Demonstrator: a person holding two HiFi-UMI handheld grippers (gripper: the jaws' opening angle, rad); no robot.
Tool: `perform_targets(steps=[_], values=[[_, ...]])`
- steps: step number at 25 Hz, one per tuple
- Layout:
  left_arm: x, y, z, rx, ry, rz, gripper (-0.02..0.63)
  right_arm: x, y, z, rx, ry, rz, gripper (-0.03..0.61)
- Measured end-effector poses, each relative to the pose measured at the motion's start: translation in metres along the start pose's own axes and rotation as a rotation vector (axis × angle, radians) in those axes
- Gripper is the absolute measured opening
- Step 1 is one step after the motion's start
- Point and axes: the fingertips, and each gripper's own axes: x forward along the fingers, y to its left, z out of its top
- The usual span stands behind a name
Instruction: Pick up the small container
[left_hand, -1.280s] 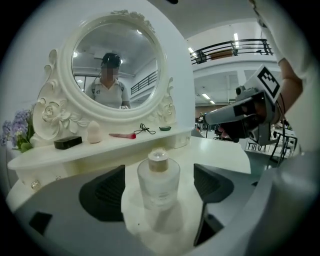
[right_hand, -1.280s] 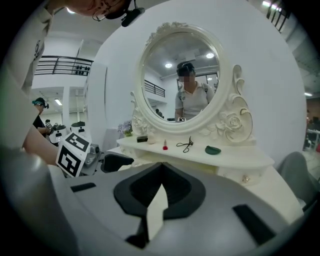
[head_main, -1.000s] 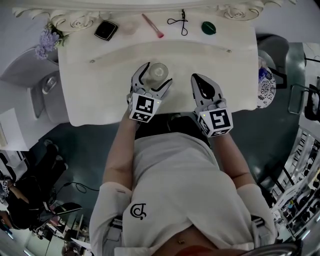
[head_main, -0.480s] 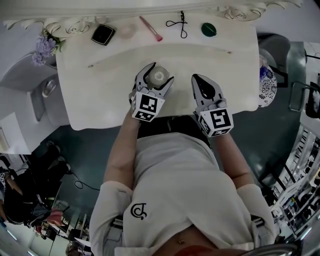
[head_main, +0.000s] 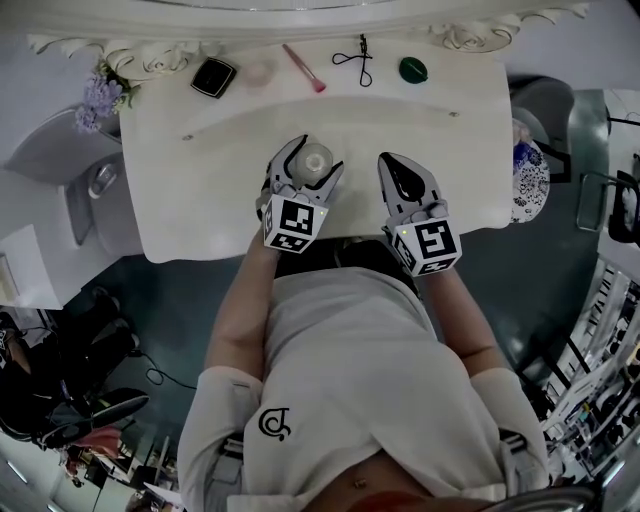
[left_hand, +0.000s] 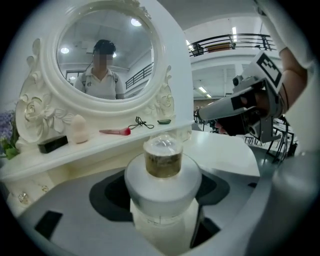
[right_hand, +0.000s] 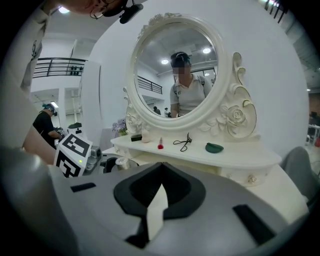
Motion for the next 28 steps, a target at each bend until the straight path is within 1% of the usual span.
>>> perform_targets(steps=[5, 9, 13, 16, 21, 25, 28], values=[[-0.028, 0.003, 0.029, -0.013, -0.038, 0.013, 0.350, -0.002, 0.008, 0.019, -0.009, -0.037, 0.012, 0.007], [-0.051, 0.002, 0.067, -0.015, -0.104, 0.020, 0.350, -0.008, 0.016, 0.036, -0.027, -0.070, 0.036, 0.007], [-0.079, 0.007, 0.101, 0.016, -0.162, 0.062, 0.350, -0.013, 0.029, 0.056, -0.058, -0.108, 0.086, 0.008], [-0.100, 0.012, 0.121, 0.016, -0.195, 0.093, 0.350, -0.019, 0.038, 0.070, -0.081, -0.139, 0.113, 0.007], [-0.133, 0.023, 0.143, -0.024, -0.231, 0.152, 0.350, -0.028, 0.044, 0.088, -0.090, -0.178, 0.124, 0.008], [-0.154, 0.033, 0.154, -0.034, -0.244, 0.191, 0.350, -0.034, 0.042, 0.098, -0.081, -0.195, 0.119, 0.007], [-0.167, 0.041, 0.162, -0.045, -0.257, 0.215, 0.350, -0.037, 0.041, 0.107, -0.096, -0.213, 0.129, 0.007]])
